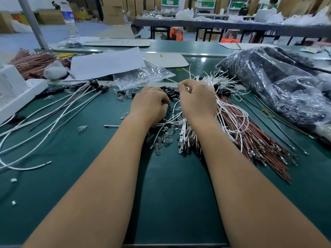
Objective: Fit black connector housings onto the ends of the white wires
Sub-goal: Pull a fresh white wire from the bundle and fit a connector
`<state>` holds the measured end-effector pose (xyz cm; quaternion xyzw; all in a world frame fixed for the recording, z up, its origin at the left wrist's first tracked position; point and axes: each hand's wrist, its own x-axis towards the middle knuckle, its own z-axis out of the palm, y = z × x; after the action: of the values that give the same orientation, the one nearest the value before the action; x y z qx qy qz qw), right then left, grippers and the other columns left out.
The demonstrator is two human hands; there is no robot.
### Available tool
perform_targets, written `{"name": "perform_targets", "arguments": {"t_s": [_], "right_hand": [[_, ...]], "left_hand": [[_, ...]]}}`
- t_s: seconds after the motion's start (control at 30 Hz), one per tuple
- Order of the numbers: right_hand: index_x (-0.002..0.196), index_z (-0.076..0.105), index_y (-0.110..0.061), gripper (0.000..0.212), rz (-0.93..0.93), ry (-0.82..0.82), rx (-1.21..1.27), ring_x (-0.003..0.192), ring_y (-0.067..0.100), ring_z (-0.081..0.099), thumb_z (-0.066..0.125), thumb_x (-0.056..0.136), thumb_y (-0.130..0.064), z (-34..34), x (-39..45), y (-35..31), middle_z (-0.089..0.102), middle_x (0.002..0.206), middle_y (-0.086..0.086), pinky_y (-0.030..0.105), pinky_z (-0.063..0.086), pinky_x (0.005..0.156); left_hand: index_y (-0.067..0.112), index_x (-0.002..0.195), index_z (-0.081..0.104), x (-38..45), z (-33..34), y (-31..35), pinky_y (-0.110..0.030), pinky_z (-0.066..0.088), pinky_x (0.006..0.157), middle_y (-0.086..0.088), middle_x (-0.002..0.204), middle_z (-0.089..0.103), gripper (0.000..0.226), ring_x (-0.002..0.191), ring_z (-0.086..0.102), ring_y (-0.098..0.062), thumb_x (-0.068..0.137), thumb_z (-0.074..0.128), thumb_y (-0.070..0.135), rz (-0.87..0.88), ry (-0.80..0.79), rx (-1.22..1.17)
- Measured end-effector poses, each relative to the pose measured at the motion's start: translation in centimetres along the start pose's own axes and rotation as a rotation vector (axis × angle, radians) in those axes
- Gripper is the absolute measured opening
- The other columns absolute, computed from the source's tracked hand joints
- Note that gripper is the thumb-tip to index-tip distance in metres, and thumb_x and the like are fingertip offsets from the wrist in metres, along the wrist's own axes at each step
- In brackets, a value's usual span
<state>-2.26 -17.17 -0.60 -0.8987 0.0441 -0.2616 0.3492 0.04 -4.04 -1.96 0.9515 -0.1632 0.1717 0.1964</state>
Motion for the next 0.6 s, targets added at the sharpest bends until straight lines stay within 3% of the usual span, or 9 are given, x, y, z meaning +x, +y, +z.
{"name": "perform_targets", "arguments": {"t_s": [0.13, 0.2, 0.37, 0.5, 0.6], "right_hand": [[0.111, 0.07, -0.025, 0.026, -0.062, 0.007, 0.008, 0.108, 0.025, 0.052, 0.049, 0.099, -0.032, 0.09, -0.06, 0.25, 0.064, 0.108, 0.004, 0.029, 0.037, 0.082], [0.111, 0.071, -0.028, 0.025, -0.08, 0.05, -0.079, 0.11, 0.023, 0.05, 0.051, 0.098, -0.033, 0.1, -0.09, 0.35, 0.065, 0.11, 0.001, 0.032, 0.032, 0.087], [0.11, 0.07, -0.033, 0.022, -0.065, 0.125, -0.141, 0.107, 0.018, 0.048, 0.053, 0.097, -0.033, -0.1, -0.08, 0.33, 0.066, 0.107, -0.006, 0.031, 0.022, 0.082], [0.108, 0.07, -0.027, 0.021, -0.081, 0.119, -0.094, 0.104, 0.016, 0.054, 0.053, 0.097, -0.023, -0.14, -0.15, 0.14, 0.068, 0.106, -0.006, 0.028, 0.023, 0.082], [0.106, 0.07, -0.018, 0.021, -0.078, 0.086, -0.003, 0.1, 0.019, 0.058, 0.051, 0.096, -0.015, -0.2, -0.23, 0.03, 0.068, 0.105, -0.001, 0.026, 0.036, 0.083]], "left_hand": [[0.023, 0.099, 0.07, 0.0, 0.13, -0.07, -0.039, 0.04, 0.098, 0.003, 0.113, 0.065, 0.017, 0.116, 0.045, -0.024, 0.088, 0.058, 0.018, -0.028, 0.019, -0.016], [0.023, 0.1, 0.065, 0.05, 0.2, -0.05, -0.038, 0.041, 0.095, 0.004, 0.107, 0.065, 0.016, 0.115, 0.045, -0.024, 0.086, 0.059, 0.017, -0.053, 0.04, -0.051], [0.022, 0.124, 0.058, 0.48, 0.54, -0.13, -0.038, 0.037, 0.099, -0.003, 0.119, 0.058, 0.038, 0.121, 0.037, -0.029, 0.086, 0.054, 0.02, -0.163, -0.076, -0.026], [0.031, 0.095, 0.068, 0.28, 0.26, -0.23, -0.037, 0.037, 0.095, -0.002, 0.105, 0.059, 0.021, 0.116, 0.039, -0.03, 0.083, 0.056, 0.02, -0.197, -0.074, -0.079], [0.031, 0.081, 0.066, -0.08, -0.01, -0.3, -0.039, 0.044, 0.094, 0.0, 0.095, 0.066, 0.02, 0.109, 0.05, -0.026, 0.08, 0.059, 0.011, -0.17, -0.02, -0.17]]}}
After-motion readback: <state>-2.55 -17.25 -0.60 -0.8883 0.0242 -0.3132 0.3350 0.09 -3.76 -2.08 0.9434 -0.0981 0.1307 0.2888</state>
